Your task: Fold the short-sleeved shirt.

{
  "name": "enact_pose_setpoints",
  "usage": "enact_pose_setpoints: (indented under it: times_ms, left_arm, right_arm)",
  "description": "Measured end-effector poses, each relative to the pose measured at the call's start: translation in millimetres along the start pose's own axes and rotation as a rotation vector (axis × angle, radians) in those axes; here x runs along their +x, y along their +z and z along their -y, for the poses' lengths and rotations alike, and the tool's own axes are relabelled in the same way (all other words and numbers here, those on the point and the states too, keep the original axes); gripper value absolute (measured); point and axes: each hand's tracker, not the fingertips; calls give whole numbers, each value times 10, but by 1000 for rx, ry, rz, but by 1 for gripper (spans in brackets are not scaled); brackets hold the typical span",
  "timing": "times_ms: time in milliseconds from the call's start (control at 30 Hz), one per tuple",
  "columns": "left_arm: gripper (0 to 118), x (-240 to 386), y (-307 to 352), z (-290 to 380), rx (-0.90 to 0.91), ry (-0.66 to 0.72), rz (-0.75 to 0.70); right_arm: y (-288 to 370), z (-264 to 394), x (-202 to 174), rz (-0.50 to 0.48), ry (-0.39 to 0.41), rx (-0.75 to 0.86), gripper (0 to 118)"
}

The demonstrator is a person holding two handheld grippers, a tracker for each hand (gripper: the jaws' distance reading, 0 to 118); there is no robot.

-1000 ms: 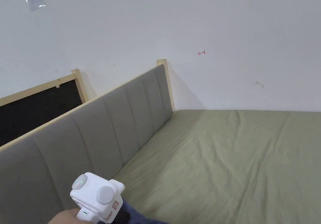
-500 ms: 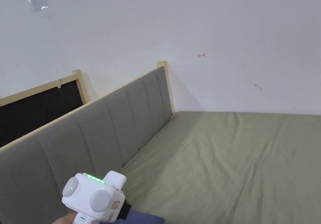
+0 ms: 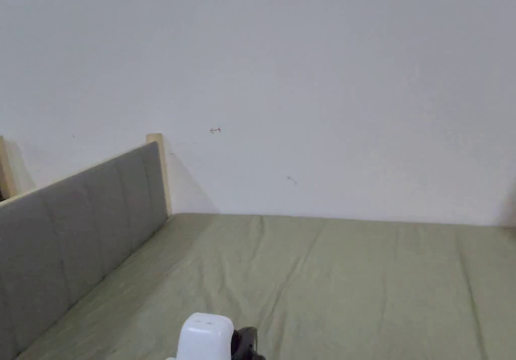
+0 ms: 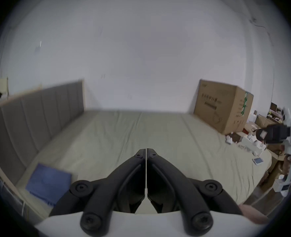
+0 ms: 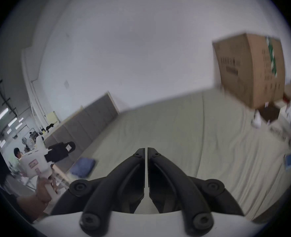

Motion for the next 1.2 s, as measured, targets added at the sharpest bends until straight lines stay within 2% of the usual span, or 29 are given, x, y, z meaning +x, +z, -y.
enact_pose_setpoints:
  times_ms: [67,200,300,367,467,533,567,900,933,1067,1100,1133,1167,1200]
  left_arm:
    - [1,269,34,-137,78,-4,26]
    - [1,626,41,-270,145,-14,-10]
    - [1,752,95,-197,218,-12,-12]
    - [1,865,147,-124,249,-41,-31]
    - [1,965,191,-26,237,-38,-31]
    - [1,1002,198,9,231,-47,-43]
    - [1,1010,204,14,233,-53,-49]
    - [3,981,255,15,239,-69,-74]
    - [12,978,263,16,237,-65,-71]
    - [63,942,276,14,240,-46,-60]
    - [77,944,271,15,239,-47,-61]
    - [100,942,260,12,235,-48,-71]
    - [111,933,240,4,228,-47,-76]
    - [114,934,236,8,220,-41,-78]
  right_arm:
    - [129,-148,-109,93,100,94,3]
    - [249,-48,-171,151,225,288,3]
    - [256,228,-102,324,335,414,3]
    - [263,313,-45,383,314,395,3]
    - [297,377,4,400,239,395,3]
    - [303,371,45,423,219,386,3]
    - [297,358,45,446,224,376,3]
    - [276,388,51,452,234,336,5]
    - [267,394,44,462,242,334,8]
    - [253,418,16,473,251,335,30]
    - [257,424,4,484,258,344,46]
    - [250,422,-7,492,264,343,81]
    - [237,411,-8,493,265,336,94]
    - [236,413,-2,487,263,331,98]
